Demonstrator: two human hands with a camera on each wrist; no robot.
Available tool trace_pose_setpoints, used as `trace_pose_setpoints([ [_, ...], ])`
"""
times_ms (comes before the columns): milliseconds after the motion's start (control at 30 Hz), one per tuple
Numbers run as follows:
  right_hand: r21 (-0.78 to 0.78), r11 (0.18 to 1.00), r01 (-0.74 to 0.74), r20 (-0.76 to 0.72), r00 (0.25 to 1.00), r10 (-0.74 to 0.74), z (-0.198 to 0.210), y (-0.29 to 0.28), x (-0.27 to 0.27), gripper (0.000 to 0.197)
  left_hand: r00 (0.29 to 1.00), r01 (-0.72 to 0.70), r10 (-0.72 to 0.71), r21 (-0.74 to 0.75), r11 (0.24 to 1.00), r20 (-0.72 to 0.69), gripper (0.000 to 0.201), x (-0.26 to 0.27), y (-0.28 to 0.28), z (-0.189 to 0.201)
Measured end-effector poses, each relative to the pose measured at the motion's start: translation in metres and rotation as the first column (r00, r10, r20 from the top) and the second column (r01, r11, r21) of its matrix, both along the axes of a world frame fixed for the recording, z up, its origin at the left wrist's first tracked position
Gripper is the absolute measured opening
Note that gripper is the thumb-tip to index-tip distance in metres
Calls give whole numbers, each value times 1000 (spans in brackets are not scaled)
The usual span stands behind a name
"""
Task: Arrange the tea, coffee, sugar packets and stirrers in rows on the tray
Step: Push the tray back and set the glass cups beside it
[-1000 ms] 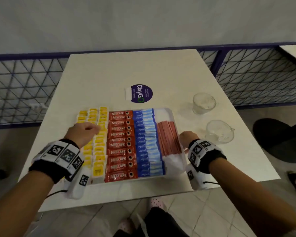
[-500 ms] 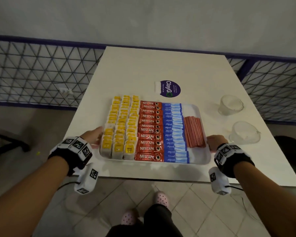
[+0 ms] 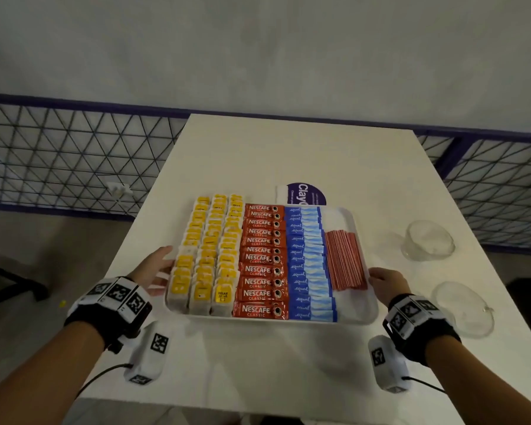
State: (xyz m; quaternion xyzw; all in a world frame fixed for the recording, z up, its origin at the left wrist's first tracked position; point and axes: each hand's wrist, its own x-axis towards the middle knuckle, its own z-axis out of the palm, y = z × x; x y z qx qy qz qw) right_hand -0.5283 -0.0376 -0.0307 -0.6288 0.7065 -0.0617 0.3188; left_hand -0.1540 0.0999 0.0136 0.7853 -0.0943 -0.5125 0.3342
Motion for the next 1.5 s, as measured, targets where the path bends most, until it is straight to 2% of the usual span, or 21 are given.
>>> trace_pose_setpoints([
  [233,32,999,-14,70,997,12,-2,-76,22,30,997,-77,77,3,997,27,49,12,-63,2],
  [400,69,997,-29,41,999,27,-2,-116,33,30,992,-124,124,13,992,7,48,20,-102,4],
  [633,161,987,11,-26,1000,-6,2,-171,53,29,991,-137,137,-53,989,4,33,26,-148,4],
  [833,198,979,58,-2,998,-59,3,-201,71,28,989,-136,140,-96,986,36,29,42,-176,0],
  [1033,158,978,133,26,990,-138,2,-218,85,25,995,-61,68,-109,992,66,28,63,-201,-14],
  [1133,151,979,136,-9,991,-136,3,-218,88,26,995,4,1,-47,999,103,19,75,-207,-24],
  [1267,160,981,107,-73,993,-97,11,-212,91,29,988,57,-58,9,998,145,19,90,-205,-37],
  [1400,137,986,98,-83,993,-87,25,-199,97,36,978,117,-114,-6,993,175,11,95,-205,-41],
  [1433,158,982,104,-77,993,-93,27,-197,98,36,966,160,-156,-3,987,208,15,91,-204,-39],
  [1467,180,977,112,-44,993,-106,31,-194,101,36,944,190,-181,-5,982,276,31,89,-204,-38],
  [1500,174,983,63,-43,998,-56,31,-193,99,37,916,206,-186,-18,978,355,43,84,-202,-32],
])
